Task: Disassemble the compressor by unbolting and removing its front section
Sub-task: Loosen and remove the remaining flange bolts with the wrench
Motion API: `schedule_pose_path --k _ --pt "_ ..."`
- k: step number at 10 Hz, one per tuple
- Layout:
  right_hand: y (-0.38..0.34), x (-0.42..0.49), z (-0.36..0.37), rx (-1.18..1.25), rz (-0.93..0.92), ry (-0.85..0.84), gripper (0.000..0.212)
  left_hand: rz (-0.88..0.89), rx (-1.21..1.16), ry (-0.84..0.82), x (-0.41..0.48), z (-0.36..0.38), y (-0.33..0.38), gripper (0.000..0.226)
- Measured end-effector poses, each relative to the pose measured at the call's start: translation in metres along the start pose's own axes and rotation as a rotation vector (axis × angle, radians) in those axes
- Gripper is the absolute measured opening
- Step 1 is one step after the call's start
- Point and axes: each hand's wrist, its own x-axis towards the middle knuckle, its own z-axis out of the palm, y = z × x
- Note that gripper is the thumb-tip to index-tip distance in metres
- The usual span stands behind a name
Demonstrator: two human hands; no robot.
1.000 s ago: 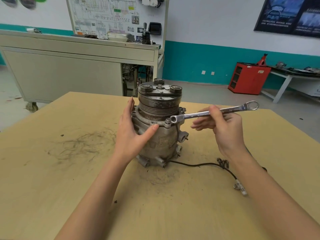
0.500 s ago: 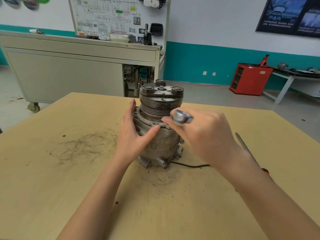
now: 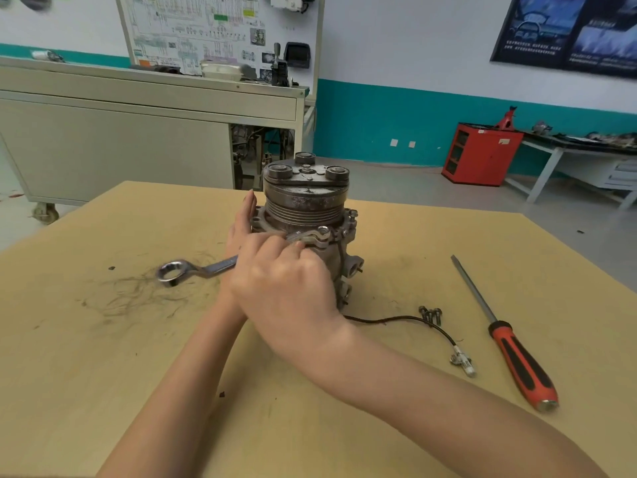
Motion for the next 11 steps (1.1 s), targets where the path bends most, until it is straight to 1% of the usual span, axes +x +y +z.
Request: schedule_pose_path --k 1,2,3,4,5,6,7,8,9,10,11 --pt "0.022 -0.007 -0.002 0.132 0.023 0.141 0.014 -0.001 -0.079 -0.048 0.001 -0.004 0.007 0.079" --pt "0.058 -0.022 0.008 0.249 -0.099 0.284 0.02 0.03 -0.079 -0.056 0.001 -0.007 0.005 0.102" --pt "0.092 -0.038 0.027 0.824 -0.076 0.262 0.021 0.04 0.013 -0.074 -0.003 -0.012 0.002 0.109" --pt "0.123 -0.035 0.042 1.563 0.226 0.018 0.017 0.024 0.018 -0.082 -0.005 -0.012 0.004 0.108" --pt "0.136 -0.014 0.067 1.978 0.506 -0.223 0.021 0.016 0.004 -0.086 -0.005 -0.013 0.005 0.106" --pt "0.142 0.01 0.088 2.178 0.627 -0.417 0.022 0.011 0.004 -0.089 -0.006 -0.013 0.007 0.106" --pt "0.143 0.024 0.099 2.267 0.683 -0.591 0.025 0.008 0.011 -0.094 -0.006 -0.013 0.008 0.107" --pt "0.151 0.028 0.097 2.227 0.639 -0.592 0.028 0.0 0.018 -0.094 -0.006 -0.013 0.008 0.107" --pt "0.164 0.028 0.078 1.967 0.572 -0.383 0.033 0.0 0.016 -0.1 -0.006 -0.013 0.008 0.107" --pt "0.16 0.032 0.046 1.554 0.427 -0.107 0.031 -0.001 0.01 -0.1 -0.006 -0.014 0.006 0.106" --pt "0.134 0.036 0.016 0.912 0.113 0.185 0.031 -0.007 0.002 -0.097 -0.006 -0.013 0.006 0.107"
